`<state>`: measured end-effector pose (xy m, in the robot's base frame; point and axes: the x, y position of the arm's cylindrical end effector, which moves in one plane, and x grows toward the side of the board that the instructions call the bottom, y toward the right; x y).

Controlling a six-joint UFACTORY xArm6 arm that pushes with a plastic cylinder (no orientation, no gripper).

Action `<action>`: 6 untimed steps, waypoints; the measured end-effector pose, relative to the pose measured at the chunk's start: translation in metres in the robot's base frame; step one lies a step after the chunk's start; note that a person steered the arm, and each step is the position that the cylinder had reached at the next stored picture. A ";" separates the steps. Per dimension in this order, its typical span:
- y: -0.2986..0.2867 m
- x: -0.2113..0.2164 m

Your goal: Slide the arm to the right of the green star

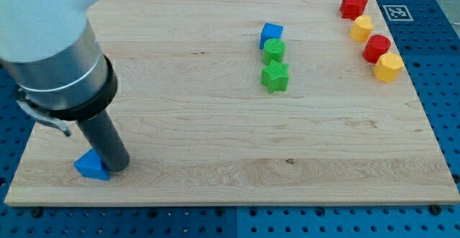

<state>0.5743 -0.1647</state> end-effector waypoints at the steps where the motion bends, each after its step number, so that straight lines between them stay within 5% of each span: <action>1: 0.009 0.000; 4: 0.271 -0.006; 6: 0.346 -0.099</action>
